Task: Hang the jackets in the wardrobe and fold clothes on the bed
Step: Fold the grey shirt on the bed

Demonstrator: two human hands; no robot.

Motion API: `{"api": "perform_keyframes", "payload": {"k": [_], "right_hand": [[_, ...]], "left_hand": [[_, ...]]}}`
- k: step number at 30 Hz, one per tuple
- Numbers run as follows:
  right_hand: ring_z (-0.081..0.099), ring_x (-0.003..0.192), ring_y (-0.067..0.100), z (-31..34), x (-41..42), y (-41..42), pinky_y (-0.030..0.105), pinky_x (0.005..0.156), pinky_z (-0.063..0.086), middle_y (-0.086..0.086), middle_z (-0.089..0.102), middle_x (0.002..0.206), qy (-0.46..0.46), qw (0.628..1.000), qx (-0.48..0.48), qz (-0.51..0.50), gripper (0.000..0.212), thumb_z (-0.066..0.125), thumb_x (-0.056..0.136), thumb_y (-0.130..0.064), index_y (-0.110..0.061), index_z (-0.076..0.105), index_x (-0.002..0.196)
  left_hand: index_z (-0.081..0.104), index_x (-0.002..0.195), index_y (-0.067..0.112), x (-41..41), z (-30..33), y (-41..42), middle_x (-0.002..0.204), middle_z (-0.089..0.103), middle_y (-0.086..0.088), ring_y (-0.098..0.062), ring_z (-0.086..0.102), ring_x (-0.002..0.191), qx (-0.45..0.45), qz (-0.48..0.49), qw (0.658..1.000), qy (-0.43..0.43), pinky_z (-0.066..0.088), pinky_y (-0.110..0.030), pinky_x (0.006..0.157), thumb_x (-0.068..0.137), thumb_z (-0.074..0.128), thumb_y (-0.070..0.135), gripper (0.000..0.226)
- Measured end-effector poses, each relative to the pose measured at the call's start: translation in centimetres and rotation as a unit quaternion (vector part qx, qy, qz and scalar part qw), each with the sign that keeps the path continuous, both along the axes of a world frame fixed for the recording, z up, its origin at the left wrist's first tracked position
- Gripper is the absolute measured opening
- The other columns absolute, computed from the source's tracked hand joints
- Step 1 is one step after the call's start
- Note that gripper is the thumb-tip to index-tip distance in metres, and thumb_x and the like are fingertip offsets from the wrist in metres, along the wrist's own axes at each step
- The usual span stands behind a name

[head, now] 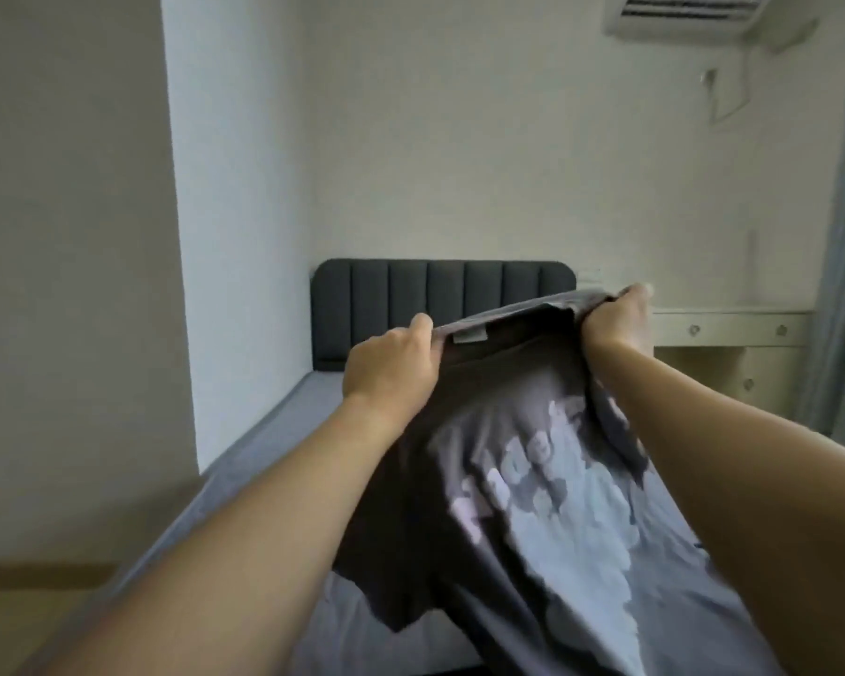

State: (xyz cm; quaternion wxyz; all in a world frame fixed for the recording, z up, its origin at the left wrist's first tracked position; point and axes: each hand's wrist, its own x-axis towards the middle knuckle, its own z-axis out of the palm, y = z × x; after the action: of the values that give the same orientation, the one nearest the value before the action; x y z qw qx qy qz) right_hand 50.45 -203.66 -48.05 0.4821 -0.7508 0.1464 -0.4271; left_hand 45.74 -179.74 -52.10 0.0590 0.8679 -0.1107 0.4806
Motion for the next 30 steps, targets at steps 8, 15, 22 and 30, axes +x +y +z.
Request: {"api": "perform_keyframes", "payload": {"k": [8, 15, 22, 30], "right_hand": [[0.057, 0.101, 0.039, 8.0, -2.9, 1.3, 0.034, 0.076, 0.037, 0.019, 0.056, 0.114, -0.078, 0.990, -0.101, -0.055, 0.024, 0.041, 0.090, -0.016, -0.010, 0.062, 0.100], [0.063, 0.089, 0.031, 7.7, -2.6, 3.8, 0.032, 0.067, 0.038, 0.010, 0.066, 0.100, 0.032, 0.843, -0.529, -0.095, 0.028, 0.044, 0.085, -0.030, -0.016, 0.065, 0.097], [0.064, 0.088, 0.032, -2.9, 5.2, 8.6, 0.034, 0.063, 0.038, 0.010, 0.064, 0.101, 0.033, 0.761, -0.647, -0.046, 0.016, 0.044, 0.089, -0.030, -0.015, 0.046, 0.094], [0.046, 0.106, 0.030, -19.0, 20.0, 13.2, 0.037, 0.077, 0.040, 0.011, 0.045, 0.119, 0.105, 0.728, -0.673, -0.080, 0.028, 0.044, 0.094, -0.017, -0.013, 0.050, 0.121]], "left_hand": [[0.062, 0.089, 0.015, -5.3, 13.0, 4.1, 0.086, 0.064, -0.007, -0.025, 0.053, 0.075, 0.231, 0.195, 0.943, -0.137, 0.034, -0.031, 0.060, 0.084, 0.045, 0.016, 0.018], [0.045, 0.070, 0.023, -3.9, 14.7, 8.7, 0.081, 0.062, -0.001, -0.023, 0.050, 0.078, 0.198, 0.372, 0.906, -0.023, 0.027, -0.032, 0.071, 0.082, 0.045, 0.006, 0.020], [0.059, 0.093, 0.021, 5.4, 3.4, 13.4, 0.088, 0.054, -0.004, -0.022, 0.046, 0.087, 0.265, 0.437, 0.856, 0.081, 0.030, -0.035, 0.080, 0.087, 0.046, 0.016, 0.015], [0.053, 0.116, 0.010, 20.3, -13.3, 17.4, 0.105, 0.061, -0.013, -0.029, 0.058, 0.088, 0.086, 0.343, 0.921, 0.166, 0.037, -0.033, 0.064, 0.090, 0.043, 0.006, 0.028]]}}
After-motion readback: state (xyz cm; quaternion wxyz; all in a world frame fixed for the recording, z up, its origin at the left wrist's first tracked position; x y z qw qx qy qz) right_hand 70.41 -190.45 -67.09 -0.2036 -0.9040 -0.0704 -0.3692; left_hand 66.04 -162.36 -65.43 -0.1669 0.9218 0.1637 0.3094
